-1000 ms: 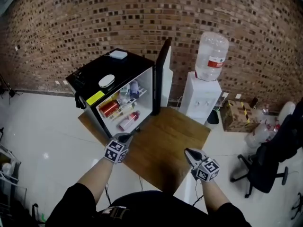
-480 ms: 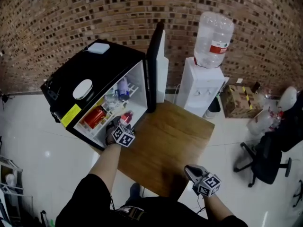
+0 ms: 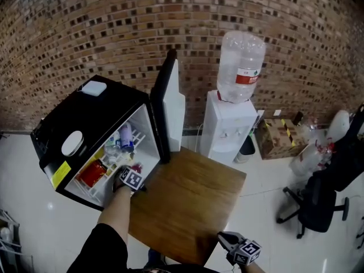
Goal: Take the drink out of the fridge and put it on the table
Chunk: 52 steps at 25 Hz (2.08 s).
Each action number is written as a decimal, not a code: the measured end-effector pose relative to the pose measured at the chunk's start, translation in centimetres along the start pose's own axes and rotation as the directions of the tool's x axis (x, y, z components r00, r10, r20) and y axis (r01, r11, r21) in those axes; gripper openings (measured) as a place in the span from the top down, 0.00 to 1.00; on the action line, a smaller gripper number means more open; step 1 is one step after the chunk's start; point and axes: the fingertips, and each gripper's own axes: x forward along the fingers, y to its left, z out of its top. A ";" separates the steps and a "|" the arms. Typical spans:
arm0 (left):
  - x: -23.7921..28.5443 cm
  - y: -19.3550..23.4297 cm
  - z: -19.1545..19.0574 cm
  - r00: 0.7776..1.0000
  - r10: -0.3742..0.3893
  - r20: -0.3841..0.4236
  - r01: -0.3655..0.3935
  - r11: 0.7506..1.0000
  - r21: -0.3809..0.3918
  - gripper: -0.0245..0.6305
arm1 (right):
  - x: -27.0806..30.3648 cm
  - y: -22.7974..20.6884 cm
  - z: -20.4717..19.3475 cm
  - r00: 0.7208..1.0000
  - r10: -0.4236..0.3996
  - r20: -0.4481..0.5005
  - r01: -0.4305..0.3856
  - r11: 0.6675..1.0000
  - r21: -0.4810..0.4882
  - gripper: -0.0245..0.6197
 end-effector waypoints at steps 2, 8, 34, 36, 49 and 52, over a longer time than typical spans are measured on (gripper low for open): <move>-0.2 0.0 0.2 1.000 -0.031 0.001 0.031 1.000 -0.003 0.47 | -0.4 -0.2 -0.2 1.000 -0.004 0.008 0.004 1.000 0.012 0.90; -5.2 -3.7 3.3 0.954 -0.146 0.261 0.179 0.978 -0.110 0.48 | -1.4 -0.1 0.1 1.000 -0.006 0.028 0.006 1.000 0.010 0.90; -15.0 -33.0 4.9 0.227 -0.480 0.847 0.443 0.826 0.349 0.47 | 3.6 -2.3 -1.0 0.989 -0.015 0.148 0.042 0.983 -0.178 0.90; -14.9 -33.1 4.7 0.224 -0.489 0.843 0.444 0.821 0.358 0.47 | 3.7 -2.7 -1.3 0.989 -0.015 0.146 0.043 0.981 -0.191 0.90; -16.3 -30.7 2.3 0.278 -0.432 0.858 0.504 0.826 0.252 0.41 | 3.1 -2.0 -1.2 0.991 -0.016 0.136 0.039 0.985 -0.171 0.90; -19.4 -27.6 -0.9 0.361 -0.378 0.853 0.474 0.862 0.181 0.48 | 1.2 -0.3 -0.7 0.992 0.010 0.125 0.011 0.986 -0.169 0.90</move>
